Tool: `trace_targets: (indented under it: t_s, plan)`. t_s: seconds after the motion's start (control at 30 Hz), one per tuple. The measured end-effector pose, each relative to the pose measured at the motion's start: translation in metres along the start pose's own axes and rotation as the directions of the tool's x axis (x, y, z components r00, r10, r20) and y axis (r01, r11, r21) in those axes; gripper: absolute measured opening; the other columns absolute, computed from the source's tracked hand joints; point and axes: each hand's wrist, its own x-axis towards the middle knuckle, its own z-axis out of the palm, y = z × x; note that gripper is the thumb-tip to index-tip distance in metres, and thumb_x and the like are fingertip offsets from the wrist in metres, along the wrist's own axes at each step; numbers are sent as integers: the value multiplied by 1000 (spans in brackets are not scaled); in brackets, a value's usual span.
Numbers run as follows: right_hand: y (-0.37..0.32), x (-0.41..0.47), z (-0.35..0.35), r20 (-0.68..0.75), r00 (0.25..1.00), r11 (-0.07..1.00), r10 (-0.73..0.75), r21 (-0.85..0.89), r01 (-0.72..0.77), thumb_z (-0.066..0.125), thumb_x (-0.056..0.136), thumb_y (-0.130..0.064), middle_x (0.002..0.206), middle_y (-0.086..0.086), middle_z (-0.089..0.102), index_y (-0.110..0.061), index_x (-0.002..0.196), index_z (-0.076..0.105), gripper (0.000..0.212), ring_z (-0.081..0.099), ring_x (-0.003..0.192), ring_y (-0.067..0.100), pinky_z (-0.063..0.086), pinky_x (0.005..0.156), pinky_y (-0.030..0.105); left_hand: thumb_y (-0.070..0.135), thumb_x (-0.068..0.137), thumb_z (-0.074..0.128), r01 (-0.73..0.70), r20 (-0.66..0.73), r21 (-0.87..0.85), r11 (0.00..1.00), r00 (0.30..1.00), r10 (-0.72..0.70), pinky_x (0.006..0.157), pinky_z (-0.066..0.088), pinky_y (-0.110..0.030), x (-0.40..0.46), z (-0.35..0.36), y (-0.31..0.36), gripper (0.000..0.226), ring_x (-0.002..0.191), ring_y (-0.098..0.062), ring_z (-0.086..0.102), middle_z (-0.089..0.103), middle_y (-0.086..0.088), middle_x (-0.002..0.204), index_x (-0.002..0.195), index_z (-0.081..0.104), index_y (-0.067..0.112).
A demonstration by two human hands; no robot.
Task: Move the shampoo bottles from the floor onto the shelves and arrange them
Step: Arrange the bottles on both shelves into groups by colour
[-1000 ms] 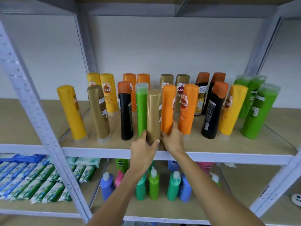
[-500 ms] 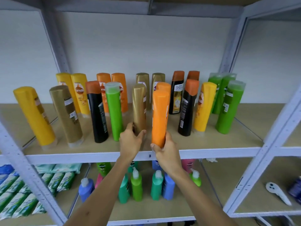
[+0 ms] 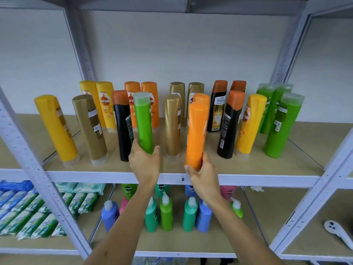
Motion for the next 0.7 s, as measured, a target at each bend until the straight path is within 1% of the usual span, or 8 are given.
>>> trace_targets:
  t_s: [0.1,0.2,0.3,0.37,0.4,0.5,0.6,0.7]
  plan:
    - [-3,-3,-2,23,1000,1000,-12,8,12,66,88,-29,113,-3,59,-24,139,36,59,61,97,17,53,85,35,35,80,72,145,37,14,989,989,-145,92,48,-48,1,9,9,70,109,-40,57,63,-18,116,136,40,8]
    - [-5,-3,-3,51,998,999,-25,25,23,65,88,-27,114,-5,58,-26,140,34,61,60,97,16,51,84,31,33,84,70,197,25,23,980,980,-198,89,49,-49,6,14,13,54,106,-42,58,62,-20,114,125,46,6]
    - [-6,-1,4,76,997,999,-34,27,32,65,86,-28,108,-4,62,-27,135,38,57,63,90,16,55,82,36,31,88,65,138,30,55,989,990,-140,84,49,-47,9,10,8,37,101,-42,60,64,-20,107,114,52,6]
    - [-8,1,11,81,995,998,-57,20,55,67,85,-24,95,-5,63,-25,128,43,50,62,80,12,51,74,29,33,89,64,48,50,98,994,997,-53,80,49,-45,5,0,0,37,96,-42,60,66,-19,101,114,54,7]
    - [-11,1,16,88,993,997,-74,18,72,68,84,-22,93,-5,63,-24,127,45,48,61,79,12,49,72,25,34,89,64,1,58,113,994,998,-8,77,48,-44,2,-7,-6,37,93,-41,61,67,-17,96,114,56,8]
    - [-19,3,35,115,988,995,-100,17,99,69,83,-22,94,1,66,-19,125,48,47,62,84,20,48,73,30,37,87,64,-88,66,134,987,995,80,68,42,-39,-6,-31,-25,37,81,-38,61,67,-13,80,112,58,11]
    - [-27,9,59,129,984,991,-121,-38,127,70,82,-23,96,9,68,-14,125,47,49,63,87,29,42,68,28,42,85,64,-99,68,178,979,994,89,69,41,-40,-5,-50,-34,38,79,-39,60,65,-14,74,107,60,10]
    - [-35,21,83,149,981,988,-120,-81,133,70,84,-27,106,15,67,-13,127,44,52,63,95,35,50,75,36,44,85,65,-87,68,190,978,995,76,63,40,-40,-2,-62,-37,39,75,-40,60,64,-17,69,91,60,6]
